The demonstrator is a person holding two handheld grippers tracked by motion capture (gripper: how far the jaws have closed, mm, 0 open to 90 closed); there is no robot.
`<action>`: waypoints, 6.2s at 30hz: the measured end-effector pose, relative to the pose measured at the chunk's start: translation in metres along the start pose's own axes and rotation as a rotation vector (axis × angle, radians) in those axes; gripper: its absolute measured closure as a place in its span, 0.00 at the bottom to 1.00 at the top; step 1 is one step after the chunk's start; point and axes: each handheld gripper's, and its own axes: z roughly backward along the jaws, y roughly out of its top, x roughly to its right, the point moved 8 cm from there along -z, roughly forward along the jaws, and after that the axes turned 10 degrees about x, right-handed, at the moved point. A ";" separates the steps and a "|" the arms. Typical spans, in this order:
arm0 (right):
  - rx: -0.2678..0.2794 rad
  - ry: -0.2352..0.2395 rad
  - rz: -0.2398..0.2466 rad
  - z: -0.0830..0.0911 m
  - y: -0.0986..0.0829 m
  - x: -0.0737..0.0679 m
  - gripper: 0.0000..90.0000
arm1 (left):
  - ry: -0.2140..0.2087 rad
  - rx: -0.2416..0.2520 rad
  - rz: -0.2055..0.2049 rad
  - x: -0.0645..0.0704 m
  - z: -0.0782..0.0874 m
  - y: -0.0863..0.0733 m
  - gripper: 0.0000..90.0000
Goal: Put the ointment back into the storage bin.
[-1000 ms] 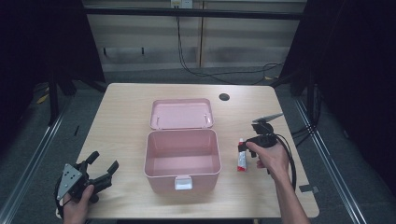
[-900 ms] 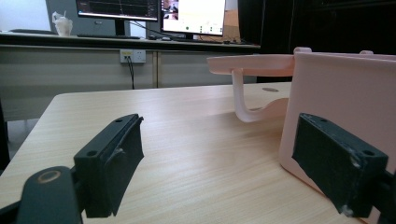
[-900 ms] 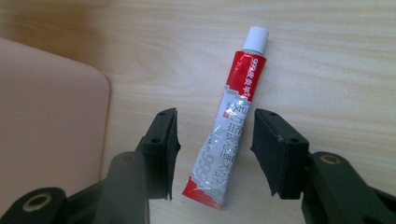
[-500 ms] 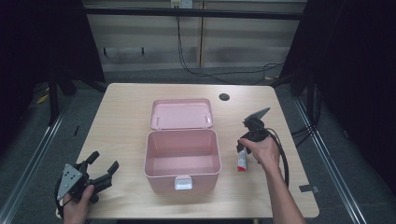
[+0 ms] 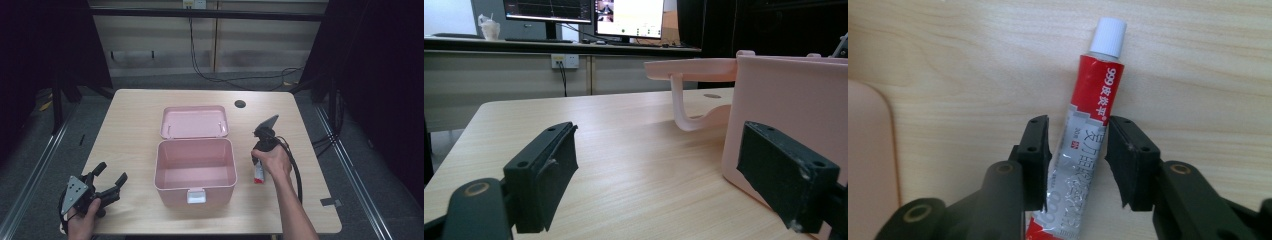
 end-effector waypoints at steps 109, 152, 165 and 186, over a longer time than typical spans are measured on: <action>0.090 0.216 0.511 0.103 -0.009 -0.026 0.80 | -0.007 -0.008 -0.020 0.001 0.000 -0.001 0.18; 0.079 0.378 0.889 0.150 0.015 -0.148 0.80 | -0.010 -0.007 -0.017 0.001 0.000 -0.001 0.18; 0.036 0.414 0.971 0.130 0.020 -0.176 0.80 | -0.009 -0.005 -0.022 0.001 0.000 0.000 0.18; -0.016 0.396 1.169 0.091 0.015 -0.200 0.80 | -0.009 0.000 -0.020 0.001 0.000 0.000 0.18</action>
